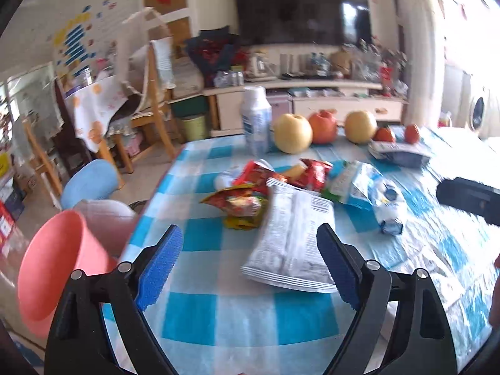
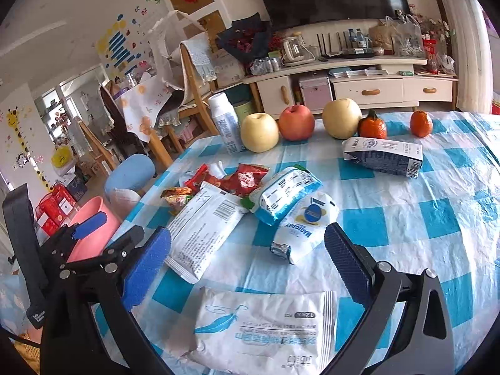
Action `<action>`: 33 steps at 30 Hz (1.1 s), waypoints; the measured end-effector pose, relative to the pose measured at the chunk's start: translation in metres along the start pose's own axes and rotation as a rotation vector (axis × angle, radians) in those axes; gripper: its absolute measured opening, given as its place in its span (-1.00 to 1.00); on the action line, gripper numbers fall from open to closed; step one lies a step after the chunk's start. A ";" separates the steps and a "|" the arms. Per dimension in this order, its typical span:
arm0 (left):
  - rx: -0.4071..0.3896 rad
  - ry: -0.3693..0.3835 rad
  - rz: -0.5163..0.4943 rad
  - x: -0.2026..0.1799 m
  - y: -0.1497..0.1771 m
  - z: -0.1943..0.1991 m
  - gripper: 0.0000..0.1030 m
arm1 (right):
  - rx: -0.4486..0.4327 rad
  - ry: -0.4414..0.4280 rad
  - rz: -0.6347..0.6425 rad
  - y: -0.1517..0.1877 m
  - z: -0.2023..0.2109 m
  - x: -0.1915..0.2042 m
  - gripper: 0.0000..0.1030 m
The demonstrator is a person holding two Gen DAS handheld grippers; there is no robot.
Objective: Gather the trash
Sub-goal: 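Return to the table and grasp the white sachet with the left tool, then grasp the white Magicday snack bag with the right tool while the left tool holds the sachet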
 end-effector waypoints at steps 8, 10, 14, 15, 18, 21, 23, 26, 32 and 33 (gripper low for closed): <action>0.132 0.033 -0.203 -0.050 0.007 -0.039 0.69 | 0.047 0.031 -0.041 -0.008 -0.008 -0.038 0.92; 0.173 0.033 -0.226 -0.056 0.009 -0.049 0.69 | 0.068 0.022 -0.064 -0.007 -0.013 -0.045 0.92; 0.220 0.030 -0.228 -0.059 0.007 -0.065 0.69 | 0.119 -0.042 -0.156 -0.001 -0.028 -0.053 0.87; 0.235 0.029 -0.212 -0.058 0.007 -0.069 0.69 | 0.130 -0.049 -0.167 0.001 -0.032 -0.054 0.84; 0.266 0.002 -0.195 -0.054 0.007 -0.080 0.69 | 0.158 -0.047 -0.177 0.004 -0.041 -0.055 0.65; 0.287 0.000 -0.201 -0.056 0.009 -0.087 0.69 | 0.185 -0.038 -0.202 0.009 -0.054 -0.060 0.56; 0.290 -0.003 -0.208 -0.058 0.008 -0.090 0.68 | 0.205 -0.027 -0.193 0.010 -0.062 -0.062 0.49; 0.290 -0.012 -0.211 -0.060 0.008 -0.094 0.63 | 0.222 -0.035 -0.192 0.011 -0.071 -0.062 0.45; 0.288 -0.033 -0.214 -0.061 0.008 -0.100 0.50 | 0.243 -0.002 -0.132 0.014 -0.083 -0.060 0.45; 0.287 -0.036 -0.215 -0.061 0.008 -0.100 0.50 | 0.244 0.005 -0.126 0.015 -0.085 -0.060 0.44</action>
Point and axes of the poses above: each gripper's, at about its wrist camera, not at the fingertips, and z roughly against the way its jaws point, x to its left, y to its underside, the point moved 7 cm from there along -z, roughly the way its jaws point, and after that the axes turned 6 degrees about z, right-handed, at the moved point
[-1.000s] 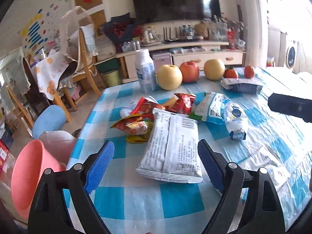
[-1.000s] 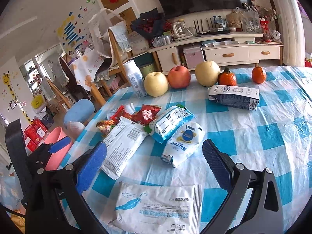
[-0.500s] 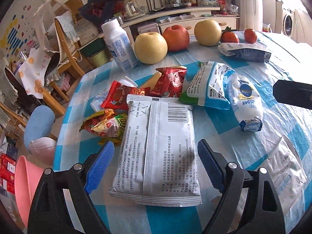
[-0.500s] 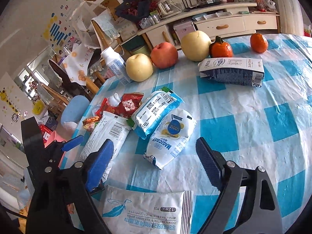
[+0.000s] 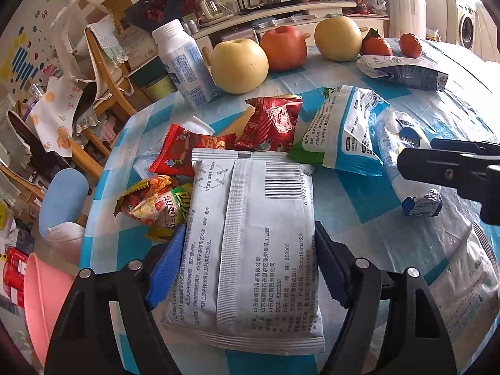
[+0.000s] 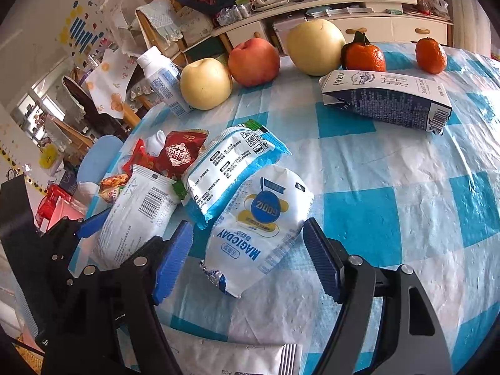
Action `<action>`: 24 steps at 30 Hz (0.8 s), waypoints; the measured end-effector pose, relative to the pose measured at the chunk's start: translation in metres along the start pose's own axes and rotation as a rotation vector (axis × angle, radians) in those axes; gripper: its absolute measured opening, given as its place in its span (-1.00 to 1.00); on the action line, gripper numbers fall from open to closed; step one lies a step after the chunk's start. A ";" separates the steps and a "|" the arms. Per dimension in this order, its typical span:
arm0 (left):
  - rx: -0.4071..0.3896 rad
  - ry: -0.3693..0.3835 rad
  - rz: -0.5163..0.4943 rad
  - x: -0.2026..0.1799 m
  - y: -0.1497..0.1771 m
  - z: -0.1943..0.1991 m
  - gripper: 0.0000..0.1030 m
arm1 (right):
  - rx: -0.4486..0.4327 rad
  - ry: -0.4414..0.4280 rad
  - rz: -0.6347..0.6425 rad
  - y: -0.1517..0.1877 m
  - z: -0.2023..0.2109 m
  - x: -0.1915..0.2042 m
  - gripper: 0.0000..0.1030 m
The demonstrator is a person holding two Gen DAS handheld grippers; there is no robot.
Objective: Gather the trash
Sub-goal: 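Grasp the white Magicday snack bag with the right tool while the left tool holds the sachet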
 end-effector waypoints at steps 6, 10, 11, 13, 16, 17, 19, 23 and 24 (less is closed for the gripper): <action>-0.006 -0.010 0.024 0.000 0.001 0.001 0.47 | -0.002 0.056 0.078 0.000 -0.006 0.006 0.31; -0.012 0.002 0.051 0.000 0.004 0.004 0.46 | -0.001 0.084 0.117 0.000 -0.008 0.007 0.30; -0.014 0.007 0.058 0.000 0.006 0.005 0.46 | -0.002 0.091 0.127 0.000 -0.008 0.008 0.29; -0.018 0.016 0.070 0.001 0.009 0.007 0.45 | -0.004 0.104 0.146 0.001 -0.008 0.009 0.29; -0.025 0.026 0.093 0.004 0.016 0.010 0.45 | -0.005 0.110 0.158 0.001 -0.008 0.009 0.28; -0.027 0.029 0.099 0.005 0.018 0.011 0.45 | -0.005 0.109 0.157 0.000 -0.008 0.009 0.27; -0.035 0.035 0.115 0.008 0.022 0.015 0.45 | -0.005 0.105 0.156 0.000 -0.008 0.008 0.26; -0.054 0.049 0.158 0.017 0.030 0.021 0.45 | -0.011 0.093 0.159 0.001 -0.005 0.008 0.19; -0.060 0.053 0.168 0.019 0.030 0.023 0.45 | -0.015 0.087 0.159 0.001 -0.004 0.009 0.16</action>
Point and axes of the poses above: each gripper's, at about its wrist camera, not at the fingertips, and z roughly against the way its jaws point, x to its left, y to its underside, the point moved 7 cm from there along -z, roughly the way its jaws point, and after that the axes turned 6 degrees about z, right-handed, at the moved point
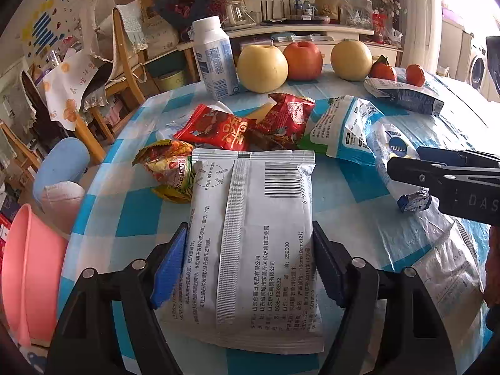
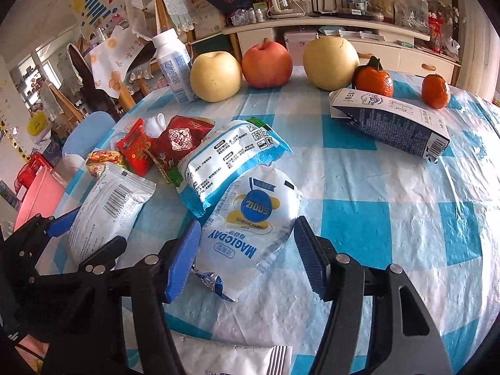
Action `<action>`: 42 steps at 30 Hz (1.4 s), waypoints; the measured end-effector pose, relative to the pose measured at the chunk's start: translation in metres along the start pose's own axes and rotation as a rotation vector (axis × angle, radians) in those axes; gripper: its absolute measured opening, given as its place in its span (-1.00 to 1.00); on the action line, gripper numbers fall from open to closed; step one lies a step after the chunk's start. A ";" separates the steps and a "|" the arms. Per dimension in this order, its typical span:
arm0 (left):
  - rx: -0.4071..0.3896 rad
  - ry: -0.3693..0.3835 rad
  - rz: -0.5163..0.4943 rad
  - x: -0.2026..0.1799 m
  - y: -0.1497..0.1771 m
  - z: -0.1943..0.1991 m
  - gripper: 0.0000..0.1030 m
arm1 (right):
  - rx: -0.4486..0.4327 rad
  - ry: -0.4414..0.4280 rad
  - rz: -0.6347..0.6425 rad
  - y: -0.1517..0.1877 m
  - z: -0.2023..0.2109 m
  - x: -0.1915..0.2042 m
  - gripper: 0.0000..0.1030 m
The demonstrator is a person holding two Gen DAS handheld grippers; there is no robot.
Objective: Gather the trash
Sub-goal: 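Grasp the white Magicday snack bag with the right tool while the left tool holds the sachet, then carry both items over the pink bucket and open both tools to drop them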
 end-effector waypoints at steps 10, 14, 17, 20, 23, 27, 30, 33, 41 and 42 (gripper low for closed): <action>-0.059 0.049 0.083 0.020 0.002 0.018 0.45 | 0.019 -0.074 -0.055 0.004 0.002 -0.003 0.05; -0.073 0.055 0.116 0.032 0.001 0.023 0.45 | 0.028 -0.073 -0.017 0.008 0.002 0.006 0.22; -0.075 0.055 0.140 0.042 0.000 0.025 0.45 | 0.043 -0.073 0.032 0.011 0.001 0.015 0.26; -0.080 0.066 0.164 0.049 -0.001 0.027 0.45 | 0.053 -0.018 0.118 0.014 0.000 0.024 0.26; -0.089 0.076 0.173 0.055 -0.004 0.030 0.45 | 0.063 0.012 0.181 0.016 -0.002 0.030 0.26; -0.091 0.093 0.188 0.059 -0.003 0.031 0.45 | 0.059 0.067 0.272 0.021 -0.003 0.039 0.04; -0.090 0.107 0.200 0.065 -0.003 0.032 0.45 | 0.048 0.065 0.278 0.021 -0.004 0.041 -0.18; -0.096 0.114 0.217 0.072 -0.004 0.034 0.45 | 0.039 0.070 0.282 0.021 -0.003 0.042 -0.48; -0.114 0.118 0.264 0.093 -0.005 0.039 0.45 | -0.011 0.051 0.248 0.015 0.008 0.047 -0.48; -0.118 0.117 0.268 0.095 -0.005 0.040 0.45 | -0.019 0.045 0.245 0.014 0.010 0.050 -0.48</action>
Point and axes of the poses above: each gripper's, at about its wrist camera, not at the fingertips, and z roughly against the way its jaws point, x to its left, y to its underside, the point moved 7 cm from there along -z, roughly the way its jaws point, and after that the axes turned 6 degrees about z, right-handed, at the moved point
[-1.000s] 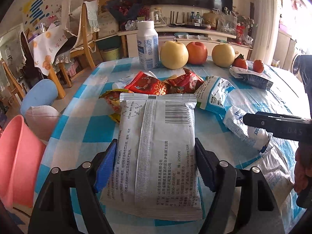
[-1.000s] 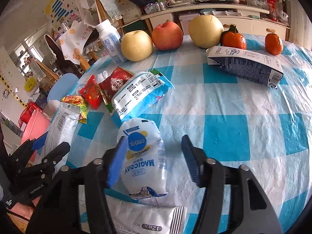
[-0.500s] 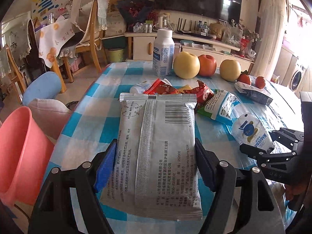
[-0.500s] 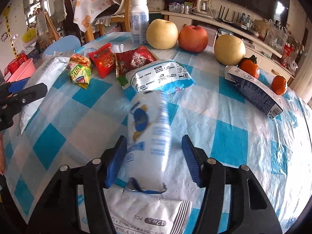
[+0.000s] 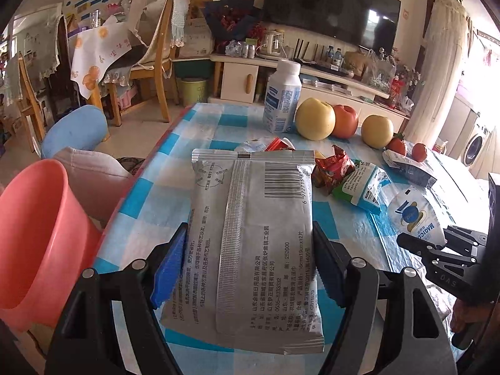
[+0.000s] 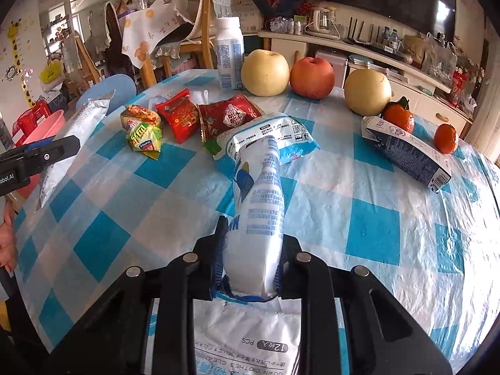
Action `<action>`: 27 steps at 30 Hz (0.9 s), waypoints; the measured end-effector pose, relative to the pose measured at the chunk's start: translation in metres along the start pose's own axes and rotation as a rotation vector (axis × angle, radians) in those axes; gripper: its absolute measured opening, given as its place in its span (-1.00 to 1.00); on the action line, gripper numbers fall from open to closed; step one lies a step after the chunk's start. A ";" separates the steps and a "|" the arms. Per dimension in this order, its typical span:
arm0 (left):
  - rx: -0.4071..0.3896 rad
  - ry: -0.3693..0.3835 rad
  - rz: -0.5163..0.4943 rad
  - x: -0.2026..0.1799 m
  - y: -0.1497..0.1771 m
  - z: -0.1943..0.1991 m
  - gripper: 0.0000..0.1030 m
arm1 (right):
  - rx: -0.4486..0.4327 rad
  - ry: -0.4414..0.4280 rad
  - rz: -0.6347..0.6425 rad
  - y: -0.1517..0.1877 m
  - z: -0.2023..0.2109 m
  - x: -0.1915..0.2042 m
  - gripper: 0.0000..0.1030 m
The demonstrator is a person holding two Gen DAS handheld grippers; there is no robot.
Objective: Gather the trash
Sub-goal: 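Carry both items over the pink bucket and open both tools to drop them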
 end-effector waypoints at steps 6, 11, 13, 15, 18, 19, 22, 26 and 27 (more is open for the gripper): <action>-0.039 -0.010 0.040 0.015 -0.008 0.013 0.45 | -0.037 -0.025 -0.008 -0.014 0.017 0.018 -0.48; -0.082 -0.032 0.082 0.036 -0.019 0.027 0.45 | -0.067 -0.050 0.026 -0.033 0.032 0.048 -0.48; -0.099 -0.046 0.103 0.047 -0.023 0.033 0.45 | -0.080 -0.068 0.044 -0.042 0.037 0.063 -0.48; -0.115 -0.064 0.134 0.062 -0.027 0.039 0.45 | -0.092 -0.092 0.059 -0.052 0.040 0.081 -0.48; -0.138 -0.101 0.188 0.090 -0.033 0.049 0.45 | -0.101 -0.142 0.098 -0.069 0.042 0.113 -0.48; -0.146 -0.114 0.210 0.101 -0.033 0.053 0.45 | -0.103 -0.156 0.117 -0.075 0.043 0.125 -0.48; -0.165 -0.166 0.283 0.139 -0.036 0.063 0.45 | -0.110 -0.211 0.179 -0.095 0.041 0.165 -0.48; -0.187 -0.254 0.398 0.196 -0.034 0.078 0.45 | -0.118 -0.280 0.260 -0.121 0.033 0.220 -0.48; -0.191 -0.277 0.426 0.210 -0.032 0.081 0.45 | -0.120 -0.295 0.284 -0.127 0.031 0.236 -0.48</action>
Point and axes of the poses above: each gripper's, at about its wrist camera, not at the fingertips, and z roughly against the way its jaws point, x to its left, y to its underside, the point moved 7 cm from there along -z, roughly the way its jaws point, and after that the axes turned 6 degrees about z, right-handed, at the moved point
